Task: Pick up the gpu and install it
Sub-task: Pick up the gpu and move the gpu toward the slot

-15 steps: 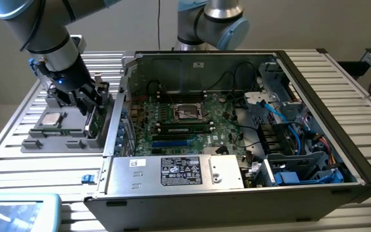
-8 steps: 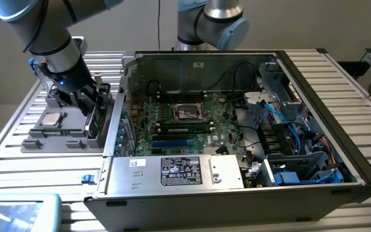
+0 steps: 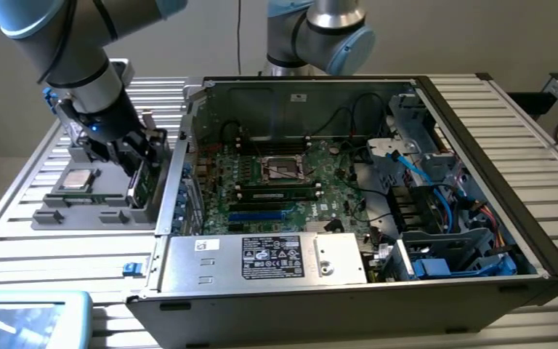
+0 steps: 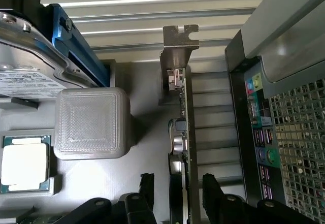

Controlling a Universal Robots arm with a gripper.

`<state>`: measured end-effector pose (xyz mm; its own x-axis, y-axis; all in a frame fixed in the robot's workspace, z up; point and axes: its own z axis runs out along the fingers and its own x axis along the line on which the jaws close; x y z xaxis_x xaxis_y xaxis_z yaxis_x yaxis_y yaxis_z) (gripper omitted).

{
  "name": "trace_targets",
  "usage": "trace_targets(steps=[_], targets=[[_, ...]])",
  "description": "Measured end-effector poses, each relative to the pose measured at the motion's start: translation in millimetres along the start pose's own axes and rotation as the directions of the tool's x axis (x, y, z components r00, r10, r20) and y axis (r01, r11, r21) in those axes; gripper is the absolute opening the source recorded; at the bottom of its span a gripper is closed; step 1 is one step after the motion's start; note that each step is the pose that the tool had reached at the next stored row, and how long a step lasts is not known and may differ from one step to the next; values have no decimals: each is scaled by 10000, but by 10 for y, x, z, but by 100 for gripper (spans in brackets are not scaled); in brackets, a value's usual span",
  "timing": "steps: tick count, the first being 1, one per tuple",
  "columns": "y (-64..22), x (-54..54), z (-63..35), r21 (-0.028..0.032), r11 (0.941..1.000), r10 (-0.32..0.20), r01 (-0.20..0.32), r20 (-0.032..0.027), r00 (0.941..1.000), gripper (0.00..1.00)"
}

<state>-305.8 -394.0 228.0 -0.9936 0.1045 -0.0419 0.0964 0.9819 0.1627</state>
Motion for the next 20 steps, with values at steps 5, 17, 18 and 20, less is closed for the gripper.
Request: trace_targets(steps=[5, 17, 18, 20], targets=[[-3, 1, 24, 13, 10000, 84, -84, 13, 10000, 52], [-5, 1, 37, 28, 9999, 101, -101, 19, 9999, 29], [-4, 1, 32, 27, 9999, 101, -101, 25, 9999, 29], [4, -1, -14, 25, 10000, 97, -97, 48, 9999, 29]])
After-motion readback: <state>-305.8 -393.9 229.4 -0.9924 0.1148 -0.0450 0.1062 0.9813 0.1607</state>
